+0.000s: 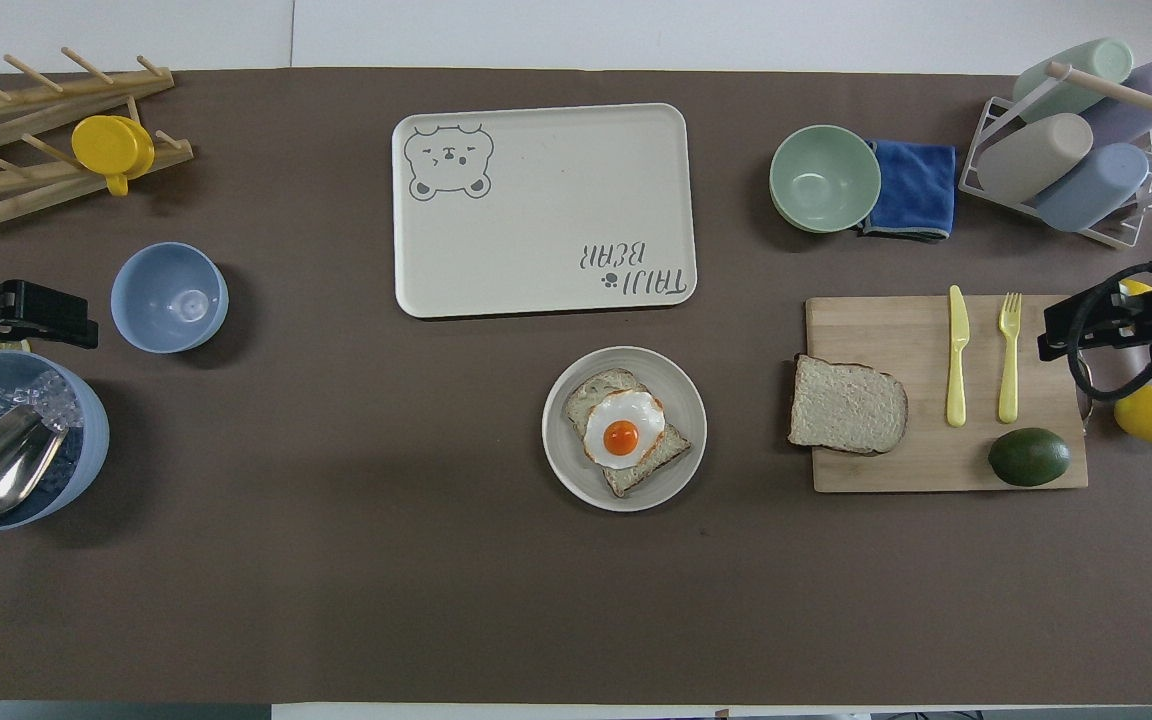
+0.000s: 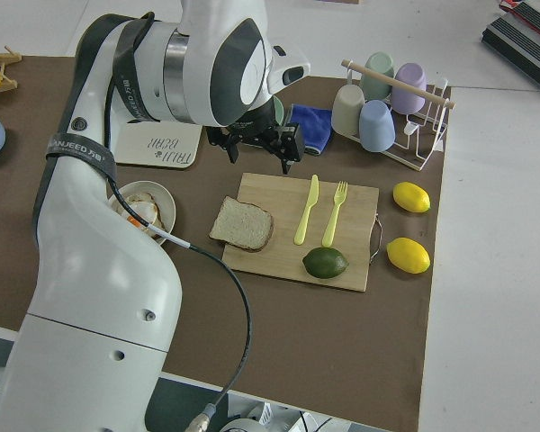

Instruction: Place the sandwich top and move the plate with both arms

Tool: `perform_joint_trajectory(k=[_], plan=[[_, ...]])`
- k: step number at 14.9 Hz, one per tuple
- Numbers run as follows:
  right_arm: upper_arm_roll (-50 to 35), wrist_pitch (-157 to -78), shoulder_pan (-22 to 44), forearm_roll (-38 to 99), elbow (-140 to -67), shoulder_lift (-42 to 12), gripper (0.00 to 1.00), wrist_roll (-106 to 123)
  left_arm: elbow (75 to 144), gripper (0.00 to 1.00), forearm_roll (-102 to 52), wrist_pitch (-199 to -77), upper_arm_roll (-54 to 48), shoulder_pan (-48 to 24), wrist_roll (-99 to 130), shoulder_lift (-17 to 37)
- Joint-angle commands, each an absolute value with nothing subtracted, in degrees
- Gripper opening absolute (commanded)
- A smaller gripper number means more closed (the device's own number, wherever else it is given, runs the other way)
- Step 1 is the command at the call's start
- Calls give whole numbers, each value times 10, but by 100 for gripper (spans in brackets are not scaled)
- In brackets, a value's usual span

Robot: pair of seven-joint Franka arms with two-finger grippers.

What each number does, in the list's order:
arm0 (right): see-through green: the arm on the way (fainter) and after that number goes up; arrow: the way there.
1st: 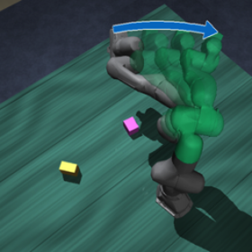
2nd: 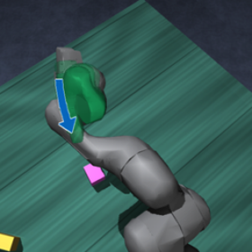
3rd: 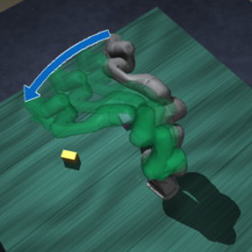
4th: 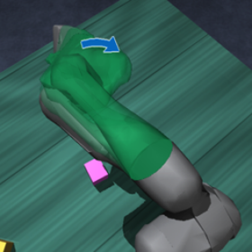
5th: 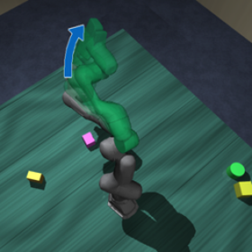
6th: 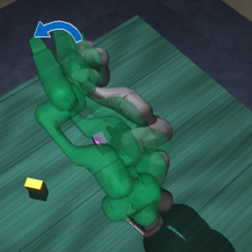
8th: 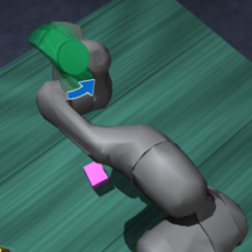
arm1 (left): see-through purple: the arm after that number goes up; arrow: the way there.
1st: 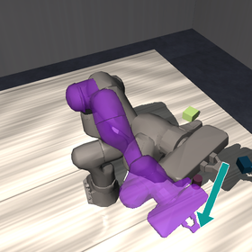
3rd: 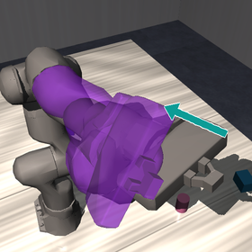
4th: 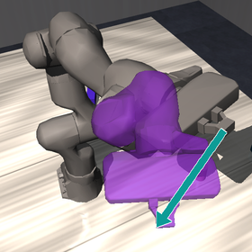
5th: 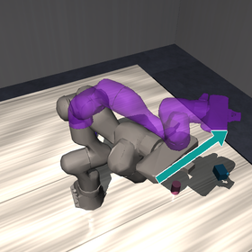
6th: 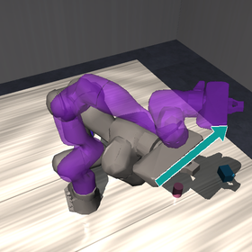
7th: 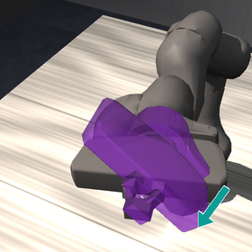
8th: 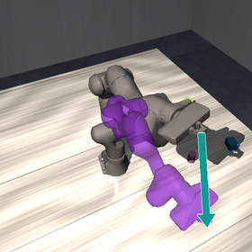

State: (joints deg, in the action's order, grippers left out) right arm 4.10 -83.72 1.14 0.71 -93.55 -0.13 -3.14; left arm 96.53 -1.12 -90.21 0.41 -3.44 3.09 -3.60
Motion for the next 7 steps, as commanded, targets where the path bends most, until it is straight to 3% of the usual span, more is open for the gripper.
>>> perform_joint_trajectory(k=[1,7], plan=[[37,-839,9,-2,-936,2,100,-23,976,100,-3,-900,4,-33,29,-47],[22,-837,18,-1,-946,14,100,2,976,100,-3,-900,4,-33,29,-47]])
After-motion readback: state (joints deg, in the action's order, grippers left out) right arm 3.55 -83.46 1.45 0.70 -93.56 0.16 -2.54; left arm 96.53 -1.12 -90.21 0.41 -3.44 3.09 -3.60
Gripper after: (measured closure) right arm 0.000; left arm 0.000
